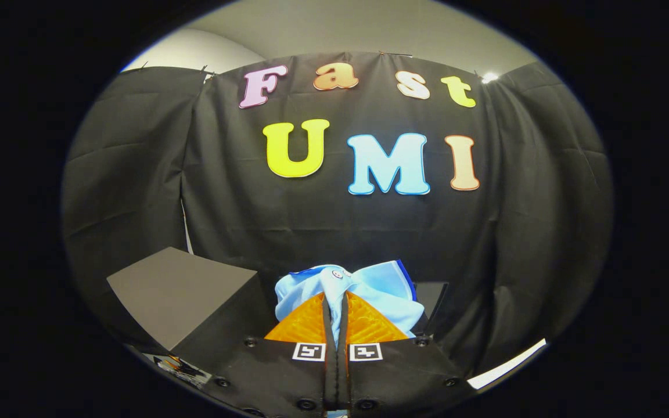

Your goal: Put the clothes into the washing machine and then close the washing machine lid.

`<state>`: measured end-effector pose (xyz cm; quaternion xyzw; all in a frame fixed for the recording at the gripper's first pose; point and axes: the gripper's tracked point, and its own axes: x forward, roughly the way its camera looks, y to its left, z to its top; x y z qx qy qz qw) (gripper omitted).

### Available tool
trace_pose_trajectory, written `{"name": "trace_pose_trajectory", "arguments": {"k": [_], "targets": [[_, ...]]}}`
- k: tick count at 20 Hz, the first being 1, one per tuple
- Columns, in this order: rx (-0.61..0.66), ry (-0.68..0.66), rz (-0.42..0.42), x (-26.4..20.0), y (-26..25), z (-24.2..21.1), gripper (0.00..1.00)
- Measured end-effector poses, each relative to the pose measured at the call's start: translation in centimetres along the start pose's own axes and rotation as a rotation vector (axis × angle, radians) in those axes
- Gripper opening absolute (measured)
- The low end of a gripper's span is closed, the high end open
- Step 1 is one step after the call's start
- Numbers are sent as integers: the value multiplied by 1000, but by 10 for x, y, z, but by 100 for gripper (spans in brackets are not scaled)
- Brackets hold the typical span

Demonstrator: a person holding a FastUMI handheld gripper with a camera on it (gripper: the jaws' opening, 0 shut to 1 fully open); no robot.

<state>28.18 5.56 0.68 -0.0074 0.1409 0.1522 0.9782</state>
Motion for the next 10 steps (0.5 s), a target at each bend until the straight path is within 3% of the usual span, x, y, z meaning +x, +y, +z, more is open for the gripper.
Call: {"name": "trace_pose_trajectory", "arguments": {"k": [10], "targets": [[6, 99, 0, 26, -7, -59, 1]]}}
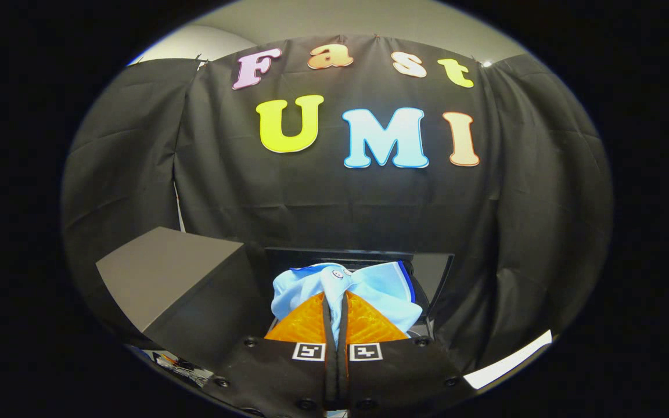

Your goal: Put the clothes into the washing machine and then close the washing machine lid.

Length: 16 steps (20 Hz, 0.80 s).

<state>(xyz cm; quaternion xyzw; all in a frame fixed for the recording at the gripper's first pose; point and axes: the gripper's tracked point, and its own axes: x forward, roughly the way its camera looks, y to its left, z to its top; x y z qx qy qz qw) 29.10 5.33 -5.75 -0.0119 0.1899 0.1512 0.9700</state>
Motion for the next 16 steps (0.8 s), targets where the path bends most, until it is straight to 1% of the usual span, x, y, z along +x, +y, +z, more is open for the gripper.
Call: {"name": "trace_pose_trajectory", "arguments": {"k": [3, 16], "targets": [[-18, 29, -4, 10, -1, -18, 1], [-12, 149, -9, 55, -1, -94, 1]]}}
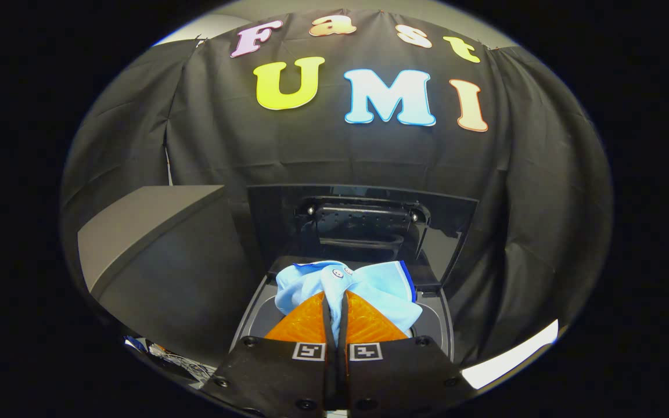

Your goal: Put the clothes into the washing machine and then close the washing machine lid.

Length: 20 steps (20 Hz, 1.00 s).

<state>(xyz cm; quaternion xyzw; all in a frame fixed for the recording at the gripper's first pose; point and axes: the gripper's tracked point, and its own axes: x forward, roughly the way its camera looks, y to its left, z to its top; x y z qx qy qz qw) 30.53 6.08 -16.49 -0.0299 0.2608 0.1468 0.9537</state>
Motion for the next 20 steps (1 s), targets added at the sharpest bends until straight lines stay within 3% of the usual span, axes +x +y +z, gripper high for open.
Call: {"name": "trace_pose_trajectory", "arguments": {"k": [14, 18, 20], "targets": [[19, 191, -25, 37, -5, -66, 3], [29, 226, -40, 37, -7, -76, 18], [22, 223, -49, 34, -5, -75, 50]]}}
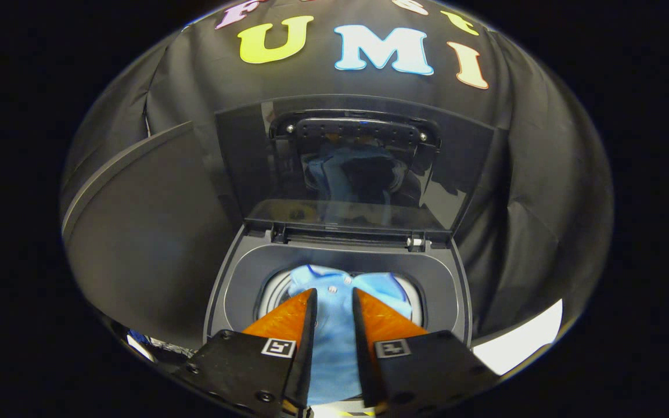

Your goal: Put the clothes into the washing machine and then close the washing machine lid.

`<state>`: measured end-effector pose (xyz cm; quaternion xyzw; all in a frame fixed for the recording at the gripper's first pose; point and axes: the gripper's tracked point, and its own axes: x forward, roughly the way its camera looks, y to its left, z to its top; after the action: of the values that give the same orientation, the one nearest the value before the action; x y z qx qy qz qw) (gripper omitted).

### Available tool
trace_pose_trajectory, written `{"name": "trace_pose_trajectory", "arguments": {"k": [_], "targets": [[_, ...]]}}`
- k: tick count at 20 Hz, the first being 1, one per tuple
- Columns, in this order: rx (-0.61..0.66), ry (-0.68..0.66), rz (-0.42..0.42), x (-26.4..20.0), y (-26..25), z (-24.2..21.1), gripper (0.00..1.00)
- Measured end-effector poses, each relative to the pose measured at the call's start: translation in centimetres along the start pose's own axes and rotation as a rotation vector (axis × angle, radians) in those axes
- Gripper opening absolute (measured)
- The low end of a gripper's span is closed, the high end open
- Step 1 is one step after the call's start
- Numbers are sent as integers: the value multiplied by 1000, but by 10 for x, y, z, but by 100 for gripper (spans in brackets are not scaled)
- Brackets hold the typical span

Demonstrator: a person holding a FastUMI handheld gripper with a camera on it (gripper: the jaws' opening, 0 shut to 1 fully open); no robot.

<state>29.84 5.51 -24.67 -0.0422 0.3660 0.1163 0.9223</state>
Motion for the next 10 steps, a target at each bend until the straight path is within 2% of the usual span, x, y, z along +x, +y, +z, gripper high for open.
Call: {"name": "trace_pose_trajectory", "arguments": {"k": [3, 10], "targets": [[-7, 10, -9, -1, 1, -2, 97], [12, -14, -33, -9, 1, 1, 97]]}}
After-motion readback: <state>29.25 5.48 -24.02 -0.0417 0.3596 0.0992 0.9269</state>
